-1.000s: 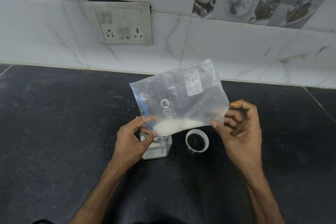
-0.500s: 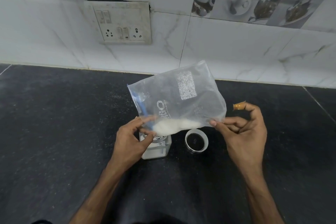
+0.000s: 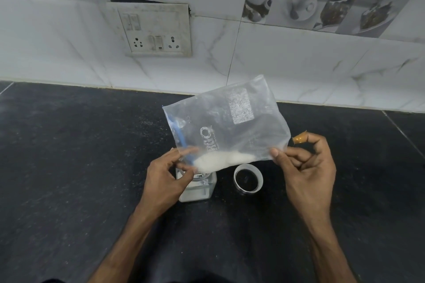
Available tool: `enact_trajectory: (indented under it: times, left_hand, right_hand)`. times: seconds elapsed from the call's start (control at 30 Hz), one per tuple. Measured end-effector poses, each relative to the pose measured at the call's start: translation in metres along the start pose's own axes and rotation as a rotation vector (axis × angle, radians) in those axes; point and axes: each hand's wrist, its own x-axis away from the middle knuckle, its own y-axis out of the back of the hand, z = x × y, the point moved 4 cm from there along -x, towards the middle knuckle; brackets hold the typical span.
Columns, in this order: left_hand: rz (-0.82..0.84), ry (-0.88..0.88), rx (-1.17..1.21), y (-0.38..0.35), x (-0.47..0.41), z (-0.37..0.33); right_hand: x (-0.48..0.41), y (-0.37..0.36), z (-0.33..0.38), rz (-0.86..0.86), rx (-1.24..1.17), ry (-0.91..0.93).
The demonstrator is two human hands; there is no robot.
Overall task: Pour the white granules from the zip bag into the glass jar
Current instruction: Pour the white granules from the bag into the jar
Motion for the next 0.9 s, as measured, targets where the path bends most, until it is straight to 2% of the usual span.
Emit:
enact_trajectory:
  times: [0.23,0.37,0.6,0.9]
  left_hand:
    - [-0.009,0.008,-0.006,-0.0005,0.0002,0.0041]
    - [0.008,0.001,0.008,-0.0011,0.0,0.0023]
    - [-0.022,-0.005,0.001,-0.0009,-0.0004,0.0038]
    - [-0.036,-0.011,-0.008,-0.0008,0.0,0.0062]
  right_hand:
    - [0.0005,0.0003,0.002,-0.048,-0.005,0.045]
    - [-0.0003,0.0,0.0006,0.001,-0.008,0.079]
    - [-0.0004,-0.0003,0.0053,-0.068,0.079,0.224]
    - [-0.0052,-0.0061,0.0087,-0.132,0.086,0.26]
